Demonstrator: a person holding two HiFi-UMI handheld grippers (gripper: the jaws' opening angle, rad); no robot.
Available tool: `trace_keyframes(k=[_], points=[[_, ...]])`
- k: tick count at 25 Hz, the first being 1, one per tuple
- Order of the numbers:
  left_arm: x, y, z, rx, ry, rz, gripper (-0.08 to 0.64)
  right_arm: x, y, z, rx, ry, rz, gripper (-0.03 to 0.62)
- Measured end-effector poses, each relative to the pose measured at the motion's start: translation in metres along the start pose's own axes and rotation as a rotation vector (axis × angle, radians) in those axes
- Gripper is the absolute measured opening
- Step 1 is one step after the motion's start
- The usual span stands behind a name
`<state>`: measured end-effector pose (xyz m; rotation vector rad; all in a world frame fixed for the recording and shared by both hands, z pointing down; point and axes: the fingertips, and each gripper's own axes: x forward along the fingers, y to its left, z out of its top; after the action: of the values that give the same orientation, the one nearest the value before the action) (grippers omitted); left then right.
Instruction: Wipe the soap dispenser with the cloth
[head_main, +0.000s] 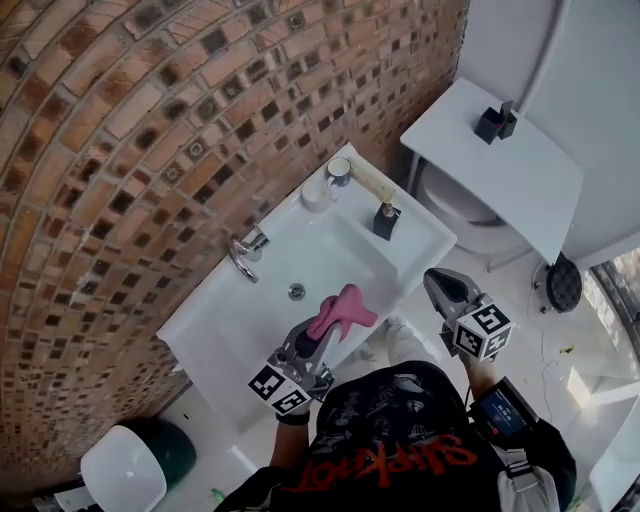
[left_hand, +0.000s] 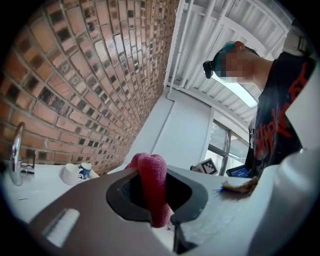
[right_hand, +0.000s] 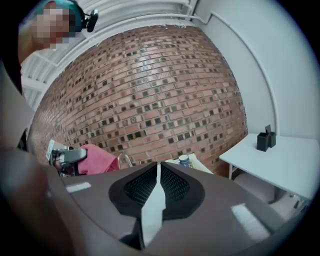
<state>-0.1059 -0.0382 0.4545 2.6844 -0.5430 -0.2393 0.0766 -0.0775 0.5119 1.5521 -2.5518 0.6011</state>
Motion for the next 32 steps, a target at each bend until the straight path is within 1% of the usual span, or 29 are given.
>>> trace_keyframes(k=[1,2,3,4,7,8,9,10,12,14,16,17,18,20,22,23,24,28,30,32], points=[[0.002,0.007,0.000,-0.006,0.004,0.016,0.044,0.010,-0.006,0.002,-0.005,0.015,0.008,0.017],[0.005,0.013,0.002,-0.007,0.005,0.033,0.044,0.020,-0.012,0.005,-0.038,0.039,0.011,0.034],[0.009,0.018,0.005,-0.006,0.003,0.052,0.044,0.030,-0.018,0.006,-0.093,0.066,0.012,0.052],[0.013,0.024,0.008,-0.005,-0.005,0.075,0.044,0.040,-0.025,0.007,-0.165,0.097,0.009,0.066],[0.027,0.042,0.020,-0.014,-0.041,0.159,0.044,0.074,-0.053,-0.004,-0.434,0.217,-0.036,0.111],[0.034,0.047,0.023,-0.016,-0.052,0.184,0.044,0.085,-0.063,-0.009,-0.502,0.248,-0.048,0.123],[0.042,0.051,0.026,-0.015,-0.061,0.207,0.044,0.097,-0.073,-0.013,-0.536,0.268,-0.045,0.123],[0.050,0.054,0.029,-0.011,-0.069,0.228,0.044,0.109,-0.080,-0.016,-0.539,0.281,-0.028,0.123],[0.067,0.058,0.037,0.005,-0.082,0.263,0.044,0.135,-0.093,-0.024,-0.490,0.302,0.029,0.132],[0.081,0.057,0.043,0.030,-0.087,0.295,0.044,0.162,-0.101,-0.035,-0.424,0.337,0.083,0.173],[0.087,0.053,0.047,0.069,-0.074,0.332,0.044,0.190,-0.106,-0.047,-0.386,0.363,0.106,0.212],[0.088,0.052,0.046,0.083,-0.064,0.349,0.044,0.203,-0.111,-0.052,-0.388,0.374,0.099,0.229],[0.087,0.054,0.045,0.088,-0.058,0.367,0.044,0.214,-0.117,-0.057,-0.404,0.388,0.080,0.230],[0.081,0.063,0.042,0.070,-0.067,0.405,0.044,0.233,-0.132,-0.070,-0.452,0.427,0.034,0.222],[0.069,0.073,0.042,0.038,-0.093,0.442,0.044,0.247,-0.140,-0.083,-0.470,0.458,0.015,0.184],[0.063,0.077,0.043,0.027,-0.105,0.452,0.044,0.251,-0.140,-0.089,-0.469,0.465,0.016,0.181],[0.058,0.080,0.044,0.022,-0.115,0.456,0.044,0.253,-0.139,-0.095,-0.473,0.463,0.020,0.164],[0.048,0.089,0.056,0.030,-0.145,0.426,0.044,0.250,-0.126,-0.103,-0.511,0.425,0.046,0.156],[0.049,0.092,0.061,0.037,-0.161,0.406,0.044,0.243,-0.124,-0.101,-0.500,0.415,0.060,0.152],[0.050,0.091,0.064,0.049,-0.163,0.384,0.044,0.233,-0.120,-0.089,-0.460,0.376,0.083,0.152]])
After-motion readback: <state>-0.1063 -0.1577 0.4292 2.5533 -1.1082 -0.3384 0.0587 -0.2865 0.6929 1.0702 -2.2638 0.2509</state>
